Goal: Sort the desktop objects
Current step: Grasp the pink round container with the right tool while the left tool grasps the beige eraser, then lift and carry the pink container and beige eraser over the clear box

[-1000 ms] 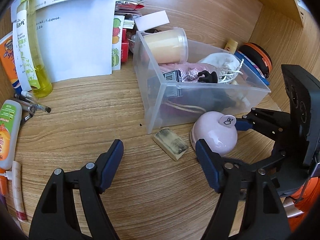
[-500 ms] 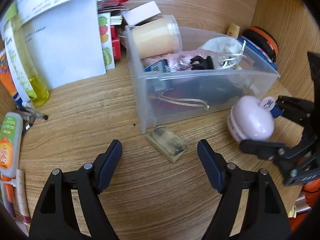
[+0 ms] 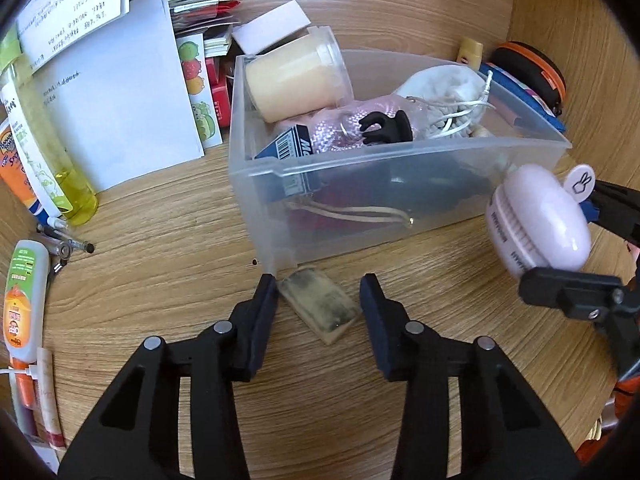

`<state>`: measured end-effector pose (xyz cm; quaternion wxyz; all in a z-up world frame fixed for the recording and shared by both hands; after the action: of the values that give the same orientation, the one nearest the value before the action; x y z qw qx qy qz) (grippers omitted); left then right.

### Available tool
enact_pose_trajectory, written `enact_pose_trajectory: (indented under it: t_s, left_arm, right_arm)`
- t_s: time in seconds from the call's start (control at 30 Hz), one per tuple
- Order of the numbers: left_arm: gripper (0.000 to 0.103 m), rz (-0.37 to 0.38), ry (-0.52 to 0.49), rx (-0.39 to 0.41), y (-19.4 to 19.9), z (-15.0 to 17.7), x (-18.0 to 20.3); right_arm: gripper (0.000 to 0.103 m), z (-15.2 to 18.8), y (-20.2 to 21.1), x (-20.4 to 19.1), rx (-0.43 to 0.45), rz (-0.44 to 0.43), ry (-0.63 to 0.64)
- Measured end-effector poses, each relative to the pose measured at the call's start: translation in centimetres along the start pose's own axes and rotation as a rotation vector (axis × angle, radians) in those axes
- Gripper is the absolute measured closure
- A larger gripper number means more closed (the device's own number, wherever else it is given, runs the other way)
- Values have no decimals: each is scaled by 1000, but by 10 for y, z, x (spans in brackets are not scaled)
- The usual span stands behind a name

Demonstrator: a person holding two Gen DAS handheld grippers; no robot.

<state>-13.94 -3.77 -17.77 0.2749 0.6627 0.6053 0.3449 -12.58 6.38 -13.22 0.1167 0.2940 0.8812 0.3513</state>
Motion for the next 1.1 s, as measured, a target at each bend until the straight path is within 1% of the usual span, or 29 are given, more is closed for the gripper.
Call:
enact_pose_trajectory:
  t_s: [0.07, 0.13, 0.27, 0.43, 0.57, 0.77, 0.9, 1.1]
  left_arm:
    - [61, 1, -6, 5, 1, -1, 0]
    - [61, -10, -16, 27, 5, -1, 0]
    - [61, 15, -10, 43, 18, -2, 5]
    - [61, 31, -10, 111, 46, -11, 9]
    - [61, 62, 1, 172, 69, -19, 16]
    - [61, 108, -2, 254, 87, -48, 30]
    - [61, 141, 2, 268, 87, -59, 35]
    - [61, 166, -15, 250, 77, -77, 45]
  right_arm:
    - [43, -1, 1, 3, 5, -2, -13]
    - [43, 0, 1, 5, 3, -1, -26]
    - [43, -2, 4, 11, 13, -12, -54]
    - [43, -11, 20, 14, 46, 7, -62]
    - [43, -17, 37, 19, 80, 35, -54]
    - [43, -28, 49, 38, 95, 89, -55]
    - [43, -32, 55, 55, 107, 126, -65]
    - [43, -34, 62, 81, 93, 186, -82]
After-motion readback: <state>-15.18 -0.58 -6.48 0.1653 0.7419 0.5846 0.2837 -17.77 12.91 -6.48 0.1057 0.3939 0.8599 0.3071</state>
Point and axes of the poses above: each gripper's, at about its wrist camera, not at the fingertips, and y roughly against the way its jaws point, x to its right, z to its underside, the point moved 8 cm from there along -y, roughly the way its jaws point, and after that the axes turned 11 degrees about y, right-handed, at the moved point
